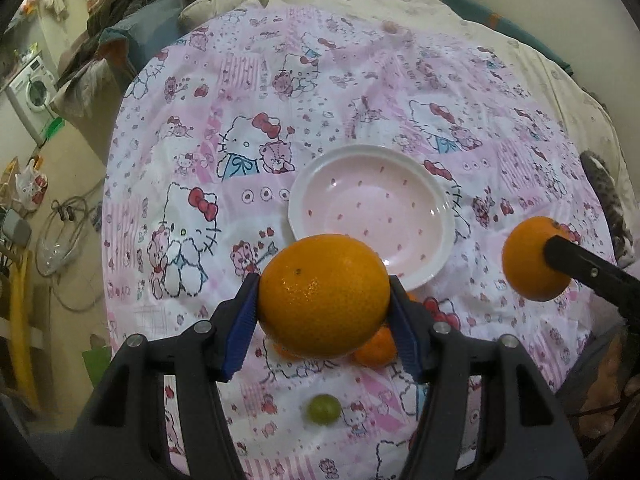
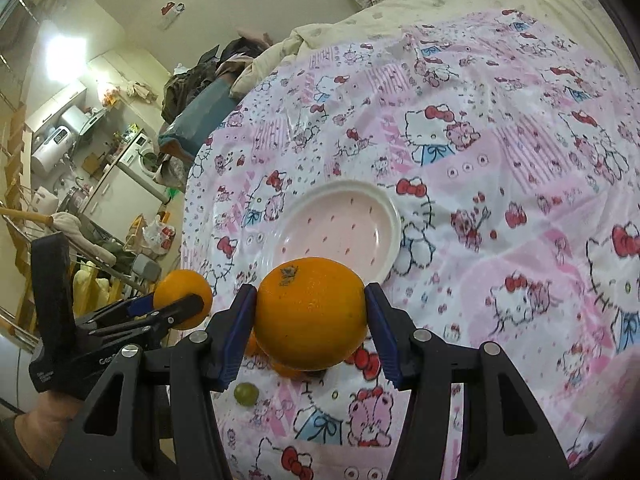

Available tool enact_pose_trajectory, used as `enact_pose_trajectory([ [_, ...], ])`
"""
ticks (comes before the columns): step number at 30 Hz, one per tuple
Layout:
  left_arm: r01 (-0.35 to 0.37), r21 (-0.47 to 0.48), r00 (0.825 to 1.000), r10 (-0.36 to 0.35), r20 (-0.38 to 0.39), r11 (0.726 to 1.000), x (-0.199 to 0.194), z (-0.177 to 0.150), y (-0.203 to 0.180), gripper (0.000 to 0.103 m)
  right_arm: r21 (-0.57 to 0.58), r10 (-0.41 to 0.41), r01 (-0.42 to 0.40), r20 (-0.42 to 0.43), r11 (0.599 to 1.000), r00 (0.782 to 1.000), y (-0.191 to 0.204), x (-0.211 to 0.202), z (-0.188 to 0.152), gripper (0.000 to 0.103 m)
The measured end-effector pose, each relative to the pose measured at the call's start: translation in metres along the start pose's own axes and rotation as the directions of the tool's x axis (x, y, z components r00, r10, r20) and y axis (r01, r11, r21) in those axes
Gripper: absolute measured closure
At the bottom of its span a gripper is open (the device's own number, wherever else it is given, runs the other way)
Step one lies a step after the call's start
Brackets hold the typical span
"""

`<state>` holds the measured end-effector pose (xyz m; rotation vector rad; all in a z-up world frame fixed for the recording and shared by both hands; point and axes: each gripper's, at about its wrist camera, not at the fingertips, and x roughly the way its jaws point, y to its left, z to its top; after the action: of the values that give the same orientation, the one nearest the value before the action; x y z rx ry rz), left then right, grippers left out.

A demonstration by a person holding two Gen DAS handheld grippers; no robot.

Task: Organize fruits
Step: 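Carry the held orange over the white plate with the left tool while the right tool carries its orange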

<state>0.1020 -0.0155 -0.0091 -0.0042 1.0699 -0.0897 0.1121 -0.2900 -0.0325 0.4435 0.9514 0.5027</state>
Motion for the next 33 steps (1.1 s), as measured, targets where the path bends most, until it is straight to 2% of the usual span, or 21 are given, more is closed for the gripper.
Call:
enact_pose_trajectory([
  [10, 0.013, 0.008, 1.000, -0.013, -0.019, 1.000, 0.030, 0.032, 0.002, 0.046, -0.004, -0.026, 0.026, -0.015, 1.000, 1.000, -0.012, 0.029, 0.036, 0.046],
  [21, 0.023, 0.025, 0.999, -0.022, -0.044, 0.999, 0.072, 0.053, -0.004, 0.046, -0.025, -0.048, 0.046, -0.073, 0.999, 0.996, -0.022, 0.073, 0.066, 0.046],
  [25, 0.035, 0.041, 0.998, -0.033, -0.055, 0.999, 0.089, 0.060, -0.007, 0.046, -0.045, -0.064, 0.060, -0.098, 0.997, 0.993, -0.025, 0.092, 0.075, 0.046],
  [29, 0.009, 0.084, 0.999, -0.005, -0.046, 0.996, 0.104, 0.067, -0.011, 0.046, -0.055, -0.083, 0.076, -0.120, 0.996, 0.989, -0.030, 0.109, 0.082, 0.046],
  [33, 0.014, 0.110, 0.999, -0.009, -0.043, 0.994, 0.116, 0.074, -0.015, 0.046, -0.068, -0.111, 0.101, -0.160, 0.993, 0.981, -0.038, 0.131, 0.086, 0.046],
])
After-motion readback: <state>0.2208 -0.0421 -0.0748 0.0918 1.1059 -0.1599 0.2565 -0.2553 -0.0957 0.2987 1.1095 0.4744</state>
